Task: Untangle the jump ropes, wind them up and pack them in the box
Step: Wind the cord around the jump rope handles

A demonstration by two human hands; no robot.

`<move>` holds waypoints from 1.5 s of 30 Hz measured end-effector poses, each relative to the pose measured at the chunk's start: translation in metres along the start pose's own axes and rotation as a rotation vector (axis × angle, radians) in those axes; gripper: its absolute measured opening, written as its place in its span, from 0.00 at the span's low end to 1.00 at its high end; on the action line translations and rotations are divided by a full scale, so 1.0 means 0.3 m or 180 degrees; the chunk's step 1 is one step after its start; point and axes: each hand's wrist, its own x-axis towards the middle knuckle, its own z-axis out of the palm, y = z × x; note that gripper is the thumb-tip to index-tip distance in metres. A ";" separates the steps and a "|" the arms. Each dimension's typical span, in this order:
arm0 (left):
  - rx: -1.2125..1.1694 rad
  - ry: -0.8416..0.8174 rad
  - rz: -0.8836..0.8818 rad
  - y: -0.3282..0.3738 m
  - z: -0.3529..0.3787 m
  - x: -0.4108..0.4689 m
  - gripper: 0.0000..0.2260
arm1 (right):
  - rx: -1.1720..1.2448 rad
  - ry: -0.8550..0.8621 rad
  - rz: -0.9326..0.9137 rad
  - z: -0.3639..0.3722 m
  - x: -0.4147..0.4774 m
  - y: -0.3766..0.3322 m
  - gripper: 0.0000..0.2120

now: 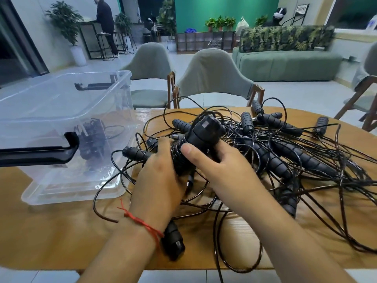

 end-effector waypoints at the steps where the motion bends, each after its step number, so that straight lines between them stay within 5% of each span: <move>1: 0.0126 0.0092 0.0067 0.003 0.007 -0.008 0.23 | 0.0099 0.0053 0.0039 0.007 -0.001 -0.004 0.21; 6: 0.0111 -0.0044 0.0112 0.032 0.004 -0.019 0.23 | 0.0720 0.0170 -0.0056 -0.014 0.003 -0.027 0.13; 14: -0.1889 -0.2114 -0.0068 0.039 -0.099 0.026 0.15 | 0.1176 -0.0533 -0.0394 -0.078 -0.002 0.008 0.09; 20: -0.2846 -0.3198 0.0144 -0.001 -0.122 0.022 0.13 | 0.1442 -0.1286 -0.0373 -0.112 0.008 0.037 0.28; 25: -0.3341 -0.3778 0.0169 -0.017 -0.107 0.016 0.25 | 0.1792 -0.1763 -0.0437 -0.109 0.004 0.050 0.37; 31: -0.2812 -0.2856 0.0156 -0.005 -0.117 0.029 0.12 | 0.1261 -0.1350 -0.0446 -0.137 0.030 0.057 0.36; 35: -0.2256 -0.2231 0.0229 -0.002 -0.126 0.028 0.09 | 0.1004 -0.1061 -0.0606 -0.155 0.022 0.043 0.06; 45: -0.0587 -0.0492 0.0189 -0.021 -0.056 0.029 0.23 | 0.0271 -0.0376 -0.0334 -0.087 0.025 0.019 0.11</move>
